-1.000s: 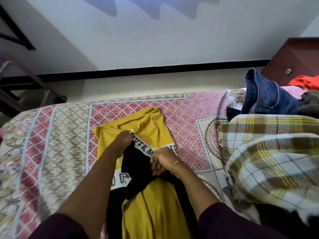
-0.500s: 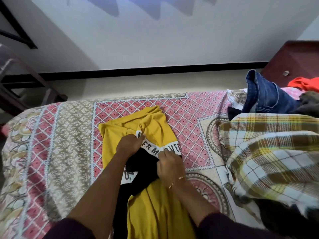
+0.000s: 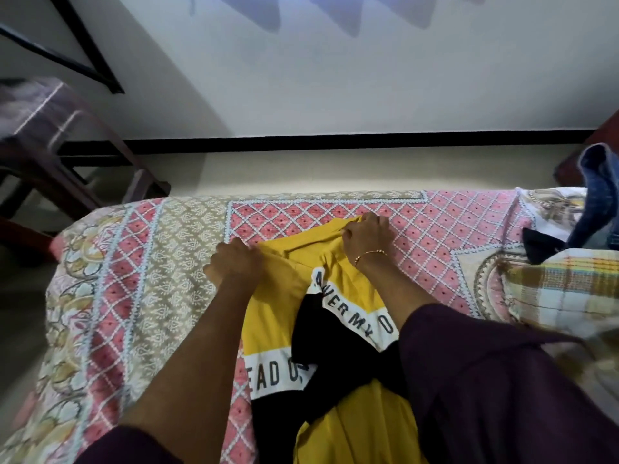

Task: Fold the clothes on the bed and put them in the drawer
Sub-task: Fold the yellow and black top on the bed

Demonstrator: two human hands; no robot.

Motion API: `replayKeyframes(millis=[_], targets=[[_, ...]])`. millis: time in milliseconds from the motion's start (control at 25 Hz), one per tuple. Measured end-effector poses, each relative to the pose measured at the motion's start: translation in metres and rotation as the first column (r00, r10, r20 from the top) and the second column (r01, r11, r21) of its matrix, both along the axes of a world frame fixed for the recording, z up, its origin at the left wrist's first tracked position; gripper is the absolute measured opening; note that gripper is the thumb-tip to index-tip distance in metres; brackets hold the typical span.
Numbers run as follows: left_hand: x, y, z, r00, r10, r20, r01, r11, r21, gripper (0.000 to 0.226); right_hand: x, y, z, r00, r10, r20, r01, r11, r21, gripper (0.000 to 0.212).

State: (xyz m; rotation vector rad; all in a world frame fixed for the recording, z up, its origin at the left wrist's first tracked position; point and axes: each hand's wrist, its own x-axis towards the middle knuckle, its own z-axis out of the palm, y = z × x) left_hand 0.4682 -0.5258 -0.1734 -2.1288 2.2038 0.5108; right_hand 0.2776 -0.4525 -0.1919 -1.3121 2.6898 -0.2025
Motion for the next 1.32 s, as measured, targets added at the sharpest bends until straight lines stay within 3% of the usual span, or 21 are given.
replayKeyframes(millis=[80, 200, 360, 480, 560, 640, 760, 800, 920, 1040, 1120, 1240, 1320], targets=[[0.002, -0.011, -0.002, 0.995, 0.046, -0.089, -0.044, 0.999, 0.028, 0.053, -0.003, -0.009, 0.001, 0.999, -0.05, -0.003, 0.05, 0.998, 0.034, 0.034], [0.0, -0.028, -0.001, 0.995, 0.0, -0.103, 0.006, 0.998, 0.055, 0.034, -0.011, -0.021, 0.007, 0.998, -0.057, -0.004, 0.057, 0.998, 0.029, 0.03], [-0.005, -0.043, -0.004, 0.949, -0.009, -0.315, 0.023, 0.999, 0.041, 0.023, -0.034, -0.025, 0.005, 0.98, -0.174, 0.096, 0.187, 0.971, -0.151, 0.029], [-0.008, -0.045, -0.002, 0.855, -0.128, -0.503, 0.181, 0.982, 0.058, 0.019, -0.045, -0.02, -0.006, 0.952, -0.217, 0.217, 0.271, 0.924, -0.268, 0.022], [-0.008, -0.048, -0.004, 0.79, -0.2, -0.579, 0.154, 0.98, -0.129, 0.008, -0.045, -0.017, -0.01, 0.937, -0.216, 0.275, 0.3, 0.899, -0.319, 0.013], [-0.01, -0.052, -0.01, 0.778, -0.183, -0.601, 0.008, 0.959, -0.283, 0.008, -0.043, -0.017, -0.01, 0.919, -0.233, 0.317, 0.343, 0.871, -0.352, 0.002], [-0.02, -0.053, -0.021, 0.817, -0.16, -0.555, -0.034, 0.946, -0.323, 0.019, -0.044, -0.016, -0.013, 0.947, -0.185, 0.261, 0.266, 0.911, -0.316, 0.012], [-0.024, -0.05, -0.023, 0.851, -0.147, -0.504, -0.032, 0.944, -0.329, 0.021, -0.046, -0.014, -0.016, 0.971, -0.126, 0.204, 0.179, 0.947, -0.268, 0.011], [-0.039, -0.028, -0.021, 0.938, -0.2, -0.282, 0.048, 0.884, -0.465, 0.022, -0.047, 0.0, -0.022, 0.994, -0.006, 0.108, 0.03, 0.975, -0.219, 0.035], [-0.057, 0.014, -0.026, 0.854, -0.481, -0.198, 0.277, 0.744, -0.608, 0.02, -0.03, 0.027, -0.024, 0.98, 0.024, 0.198, 0.056, 0.92, -0.387, 0.036], [-0.066, 0.046, -0.03, 0.771, -0.623, -0.135, 0.441, 0.675, -0.591, 0.029, -0.017, 0.056, -0.024, 0.976, 0.054, 0.211, 0.038, 0.913, -0.406, 0.035], [-0.07, 0.085, -0.03, 0.703, -0.705, -0.093, 0.551, 0.623, -0.555, 0.03, 0.004, 0.1, -0.023, 0.957, 0.087, 0.275, 0.017, 0.935, -0.354, 0.034], [-0.069, 0.118, -0.025, 0.704, -0.703, -0.1, 0.559, 0.635, -0.533, 0.025, 0.017, 0.133, -0.022, 0.945, 0.107, 0.308, -0.006, 0.95, -0.314, 0.033]])
